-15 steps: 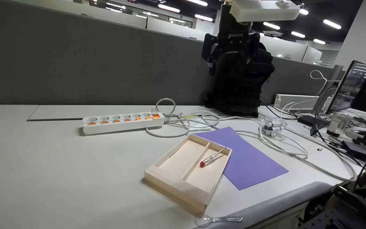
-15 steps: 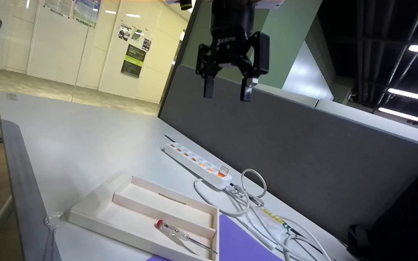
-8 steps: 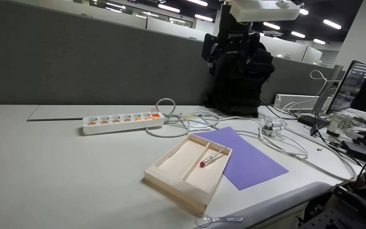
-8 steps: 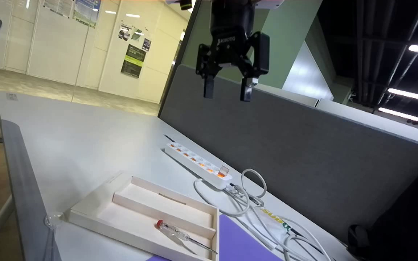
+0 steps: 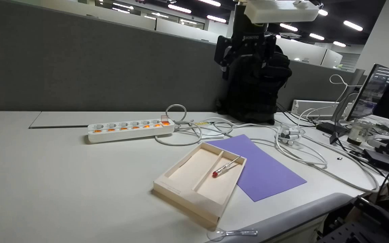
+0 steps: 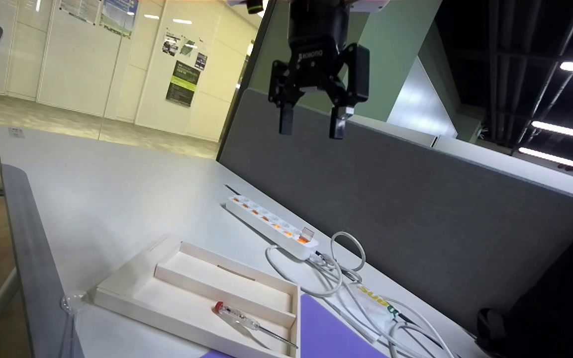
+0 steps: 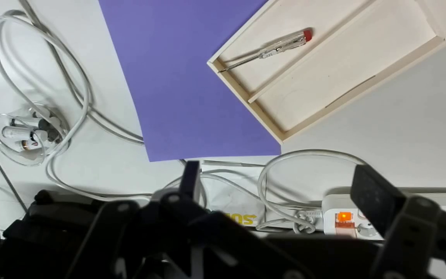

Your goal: Put the screwdriver on the tray onto the table

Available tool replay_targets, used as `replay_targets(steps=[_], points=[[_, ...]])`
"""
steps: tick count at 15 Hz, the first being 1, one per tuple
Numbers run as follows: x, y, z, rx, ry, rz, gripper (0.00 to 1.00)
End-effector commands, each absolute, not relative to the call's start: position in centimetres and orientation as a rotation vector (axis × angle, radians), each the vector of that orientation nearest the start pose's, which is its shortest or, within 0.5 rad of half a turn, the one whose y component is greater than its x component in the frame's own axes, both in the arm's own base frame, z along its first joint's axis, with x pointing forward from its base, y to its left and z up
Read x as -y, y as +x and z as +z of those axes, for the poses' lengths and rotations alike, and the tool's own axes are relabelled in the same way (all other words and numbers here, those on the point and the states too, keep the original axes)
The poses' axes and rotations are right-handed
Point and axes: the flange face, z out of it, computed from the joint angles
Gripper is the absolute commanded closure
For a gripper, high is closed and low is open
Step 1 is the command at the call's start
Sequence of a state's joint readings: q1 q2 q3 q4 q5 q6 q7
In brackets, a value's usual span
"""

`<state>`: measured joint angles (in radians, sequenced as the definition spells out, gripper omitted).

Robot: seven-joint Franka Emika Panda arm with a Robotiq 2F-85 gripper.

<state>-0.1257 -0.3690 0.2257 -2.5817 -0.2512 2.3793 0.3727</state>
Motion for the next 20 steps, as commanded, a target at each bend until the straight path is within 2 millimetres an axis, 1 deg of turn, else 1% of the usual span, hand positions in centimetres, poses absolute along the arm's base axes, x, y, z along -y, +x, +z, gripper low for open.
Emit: replay_targets(steps=[1,5,7,9,11,14,18,20], points=[[-3.9,42.4,40.0,-0.187,-3.344,-0.348,0.0],[-3.9,42.5,39.8,-0.184,-3.338,-0.348,0.0],[-3.2,43.0,39.1,-0.248,-3.32,-0.362,0.0],[-2.0,43.8,38.1,-0.278,-3.276,-0.368,0.0],[-0.9,44.6,36.6,-0.326,-3.227,-0.335,0.0],[0.4,45.2,33.7,-0.406,-3.199,-0.255,0.0],[1.2,45.7,29.8,-0.419,-3.196,-0.147,0.0],[1.4,45.8,28.2,-0.429,-3.2,-0.108,0.0]])
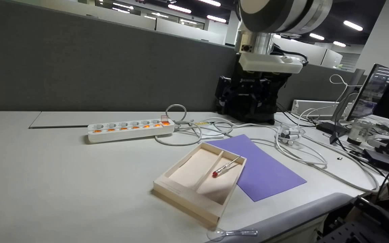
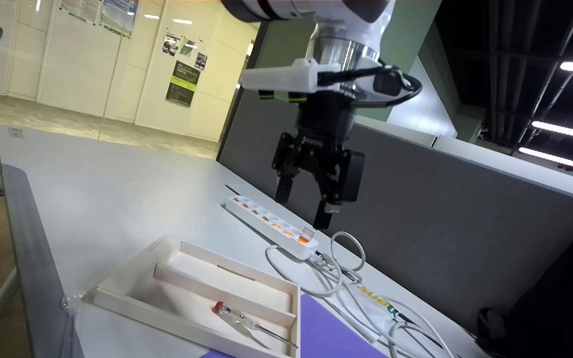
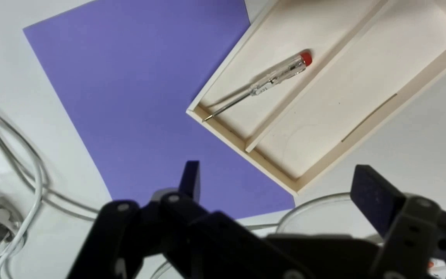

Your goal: Put the screwdriver on the tray onto the table

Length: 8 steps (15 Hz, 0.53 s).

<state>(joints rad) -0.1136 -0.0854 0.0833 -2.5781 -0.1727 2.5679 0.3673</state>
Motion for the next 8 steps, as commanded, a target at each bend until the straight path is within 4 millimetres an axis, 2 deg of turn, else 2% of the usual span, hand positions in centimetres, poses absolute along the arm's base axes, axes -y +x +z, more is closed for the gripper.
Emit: replay_targets(steps=[1,2,8], points=[[1.5,45.7,27.8,-0.461,-3.213,-0.098,0.0],[1.4,44.9,28.2,-0.417,-3.206,-0.103,0.0],[1.8,45.2,26.9,-0.47,-3.247,-0.107,0.0]])
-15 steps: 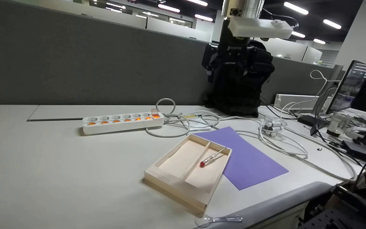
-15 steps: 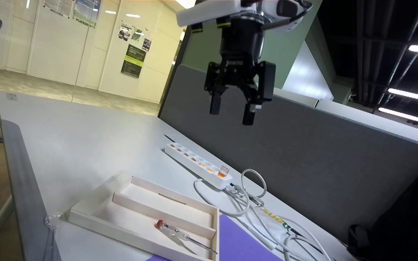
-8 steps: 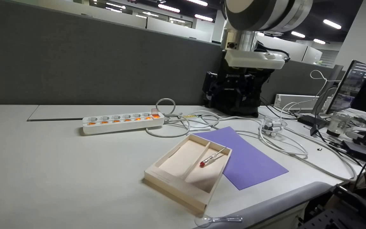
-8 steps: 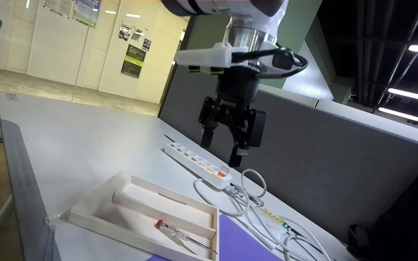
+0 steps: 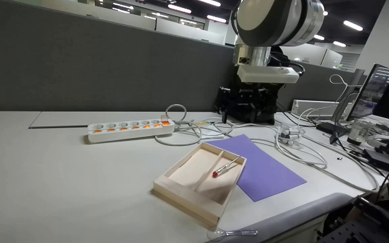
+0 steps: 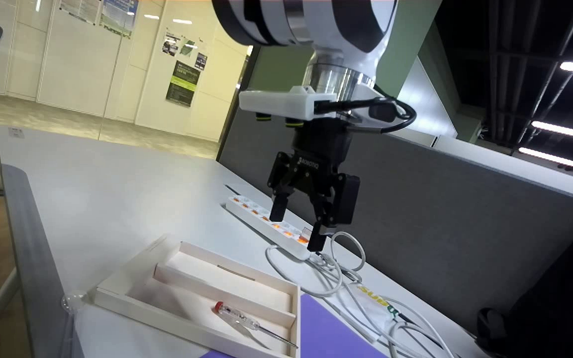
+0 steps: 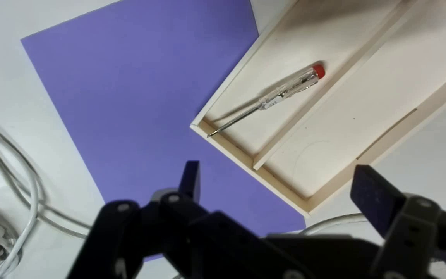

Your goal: Put the screwdriver on the tray onto the table

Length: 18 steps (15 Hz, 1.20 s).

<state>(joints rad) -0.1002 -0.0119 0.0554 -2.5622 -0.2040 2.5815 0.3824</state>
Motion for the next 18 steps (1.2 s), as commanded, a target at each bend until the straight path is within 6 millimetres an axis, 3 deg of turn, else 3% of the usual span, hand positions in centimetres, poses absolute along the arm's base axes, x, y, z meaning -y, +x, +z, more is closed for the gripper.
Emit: replay_targets(steps=[1,5,18], points=[[1.8,45.1,26.4,-0.445,-3.256,-0.09,0.0],[2.4,45.2,24.7,-0.42,-3.277,-0.093,0.0],[2.3,45.7,16.2,-0.291,-3.252,-0.097,0.0]])
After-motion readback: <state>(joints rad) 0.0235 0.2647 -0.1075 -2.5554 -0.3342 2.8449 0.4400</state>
